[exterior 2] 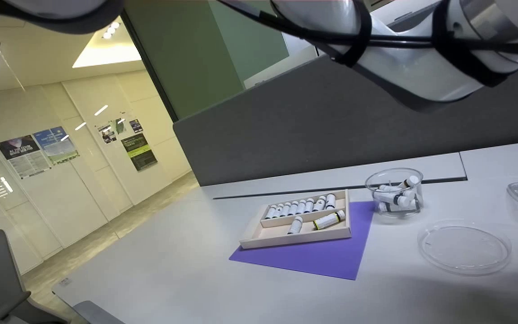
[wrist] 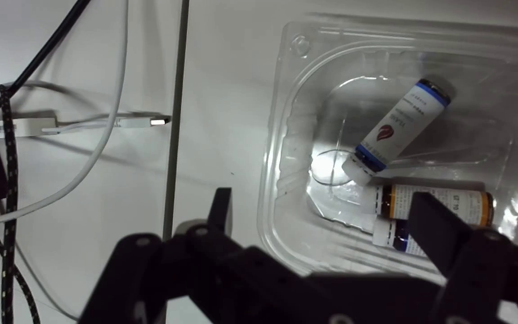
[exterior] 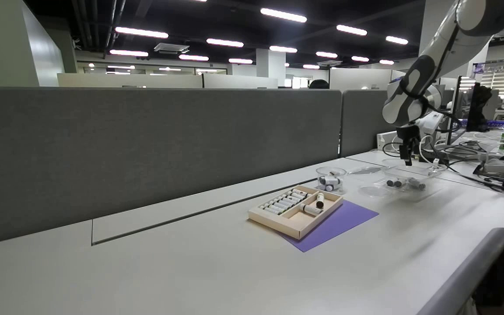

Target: Move one item from the glass box and set it on the left side of the lower section of the tray

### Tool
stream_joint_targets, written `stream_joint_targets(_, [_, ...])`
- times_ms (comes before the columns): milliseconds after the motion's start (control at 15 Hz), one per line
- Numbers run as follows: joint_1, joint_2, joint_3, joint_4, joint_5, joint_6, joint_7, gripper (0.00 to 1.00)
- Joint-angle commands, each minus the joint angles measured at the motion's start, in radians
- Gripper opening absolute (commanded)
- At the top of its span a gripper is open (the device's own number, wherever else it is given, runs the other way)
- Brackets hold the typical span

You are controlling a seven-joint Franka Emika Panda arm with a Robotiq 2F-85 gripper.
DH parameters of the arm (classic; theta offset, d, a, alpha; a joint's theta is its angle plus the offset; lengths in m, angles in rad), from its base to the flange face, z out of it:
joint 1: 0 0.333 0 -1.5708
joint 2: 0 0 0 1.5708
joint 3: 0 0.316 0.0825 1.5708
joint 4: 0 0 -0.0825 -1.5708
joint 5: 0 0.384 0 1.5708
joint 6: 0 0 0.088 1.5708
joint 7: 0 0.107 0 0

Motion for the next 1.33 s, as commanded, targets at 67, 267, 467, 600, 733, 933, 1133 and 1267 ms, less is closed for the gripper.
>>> stream_joint_targets(67, [-0.032, 0.032, 0.032, -0.001, 0.019, 0.048, 0.000, 1.00])
stream_joint_targets(267, [-0.031, 0.048, 0.034, -0.007, 0.010, 0.052, -0.009, 1.00])
stream_joint_targets(467, [-0.035, 0.060, 0.040, -0.010, 0.012, 0.045, -0.015, 1.00])
stream_joint_targets(600, [-0.043, 0.065, 0.049, -0.016, 0.012, 0.038, -0.039, 1.00])
stream_joint_targets(733, [-0.048, 0.074, 0.051, -0.016, 0.015, 0.032, -0.053, 1.00])
stream_joint_targets(933, [-0.061, 0.087, 0.059, -0.016, 0.022, 0.024, -0.072, 1.00])
stream_joint_targets(1133, [-0.083, 0.102, 0.079, -0.013, 0.041, 0.043, -0.092, 1.00])
stream_joint_targets(1267, [-0.110, 0.103, 0.109, -0.012, 0.071, 0.057, -0.109, 1.00])
